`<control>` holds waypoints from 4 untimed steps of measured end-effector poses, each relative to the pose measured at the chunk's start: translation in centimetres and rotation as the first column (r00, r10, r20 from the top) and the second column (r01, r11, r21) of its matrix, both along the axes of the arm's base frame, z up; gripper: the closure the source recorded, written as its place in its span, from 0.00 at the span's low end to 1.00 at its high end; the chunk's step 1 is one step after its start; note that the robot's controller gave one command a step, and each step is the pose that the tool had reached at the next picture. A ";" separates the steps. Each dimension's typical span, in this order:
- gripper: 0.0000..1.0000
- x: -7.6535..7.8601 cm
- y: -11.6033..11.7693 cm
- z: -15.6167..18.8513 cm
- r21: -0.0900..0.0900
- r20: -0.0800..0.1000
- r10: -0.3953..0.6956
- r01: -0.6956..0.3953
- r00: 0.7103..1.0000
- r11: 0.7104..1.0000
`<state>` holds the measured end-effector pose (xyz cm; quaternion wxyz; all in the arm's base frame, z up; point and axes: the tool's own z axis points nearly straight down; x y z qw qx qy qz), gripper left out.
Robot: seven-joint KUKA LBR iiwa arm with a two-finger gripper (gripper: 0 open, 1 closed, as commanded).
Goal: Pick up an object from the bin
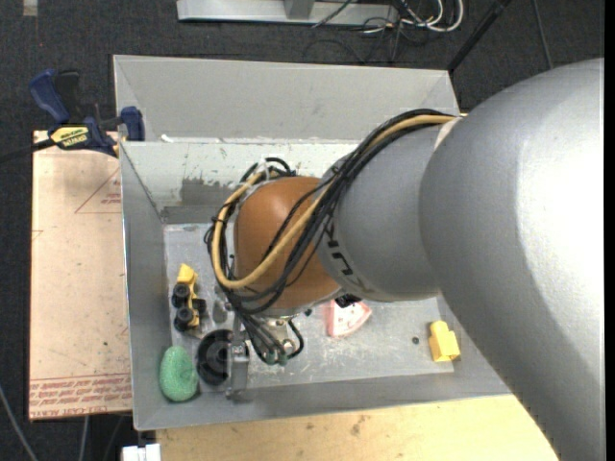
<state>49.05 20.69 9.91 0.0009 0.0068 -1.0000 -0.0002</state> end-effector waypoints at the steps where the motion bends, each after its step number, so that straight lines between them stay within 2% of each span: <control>1: 1.00 1.8 0.6 -3.0 0.001 0.002 0.082 -0.082 0.997 0.997; 2: 1.00 1.8 0.6 -3.0 0.001 0.002 0.082 -0.082 0.997 0.997; 3: 1.00 1.7 0.6 -0.8 0.000 0.001 0.110 -0.110 0.994 0.994; 4: 1.00 0.9 0.2 4.9 -0.001 -0.003 0.102 -0.102 0.995 0.995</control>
Offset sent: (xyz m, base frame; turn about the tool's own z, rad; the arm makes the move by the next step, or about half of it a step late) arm 0.0000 0.0000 0.0000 0.0000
